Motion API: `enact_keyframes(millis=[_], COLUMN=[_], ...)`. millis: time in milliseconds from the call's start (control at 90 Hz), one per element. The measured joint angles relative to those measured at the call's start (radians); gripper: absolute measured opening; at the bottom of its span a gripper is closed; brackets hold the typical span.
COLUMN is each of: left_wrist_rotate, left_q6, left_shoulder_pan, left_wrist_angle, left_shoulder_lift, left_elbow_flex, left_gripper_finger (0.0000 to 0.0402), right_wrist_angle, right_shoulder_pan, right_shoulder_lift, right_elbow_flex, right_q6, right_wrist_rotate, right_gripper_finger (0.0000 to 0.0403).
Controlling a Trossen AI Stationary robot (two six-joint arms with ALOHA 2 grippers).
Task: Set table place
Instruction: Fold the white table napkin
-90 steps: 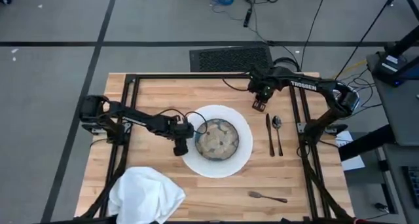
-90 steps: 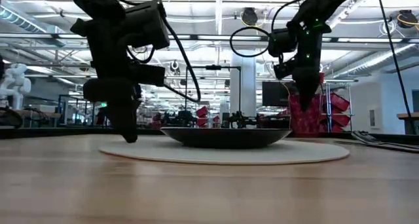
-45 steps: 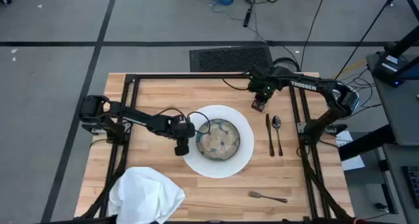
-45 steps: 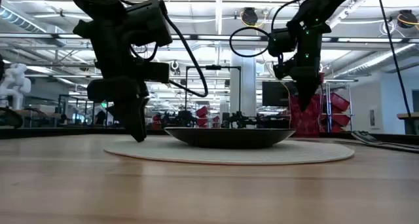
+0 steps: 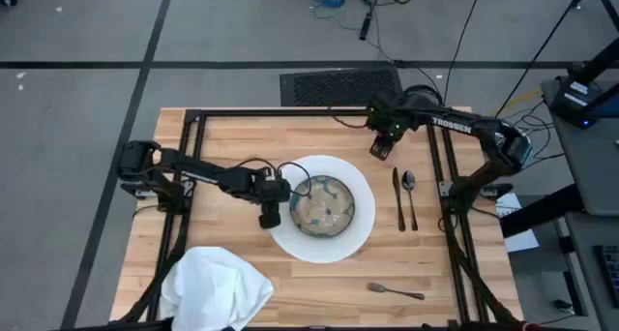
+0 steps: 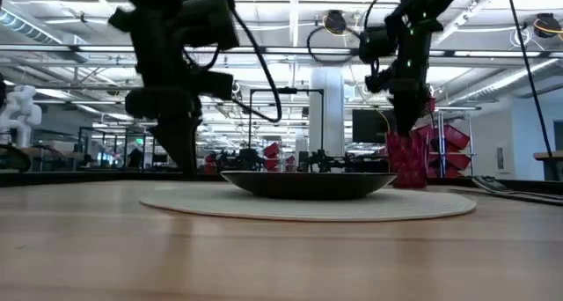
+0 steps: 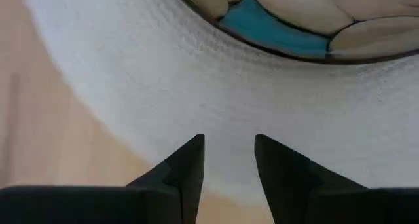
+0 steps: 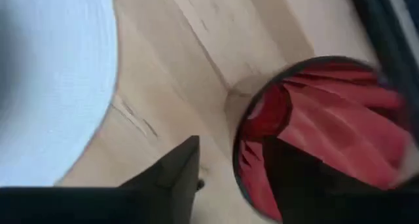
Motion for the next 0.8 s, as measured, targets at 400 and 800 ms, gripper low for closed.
enact_keyframes(millis=[400, 800], left_wrist_rotate=[0.089, 0.094], left_q6=[-0.302, -0.819], left_shoulder_pan=[-0.343, -0.785], left_wrist_angle=[-0.292, -0.260], left_shoulder_lift=[-0.112, -0.115], left_elbow_flex=[0.233, 0.233], left_gripper_finger=[0.0122, 0.0122], right_wrist_angle=[-0.044, 0.525], right_shoulder_pan=[0.413, 0.994], right_shoulder_lift=[-0.274, -0.216], right_elbow_flex=[0.089, -0.024], right_q6=[0.274, 0.394], right_wrist_rotate=[-0.010, 0.103], right_gripper_finger=[0.0177, 0.0166])
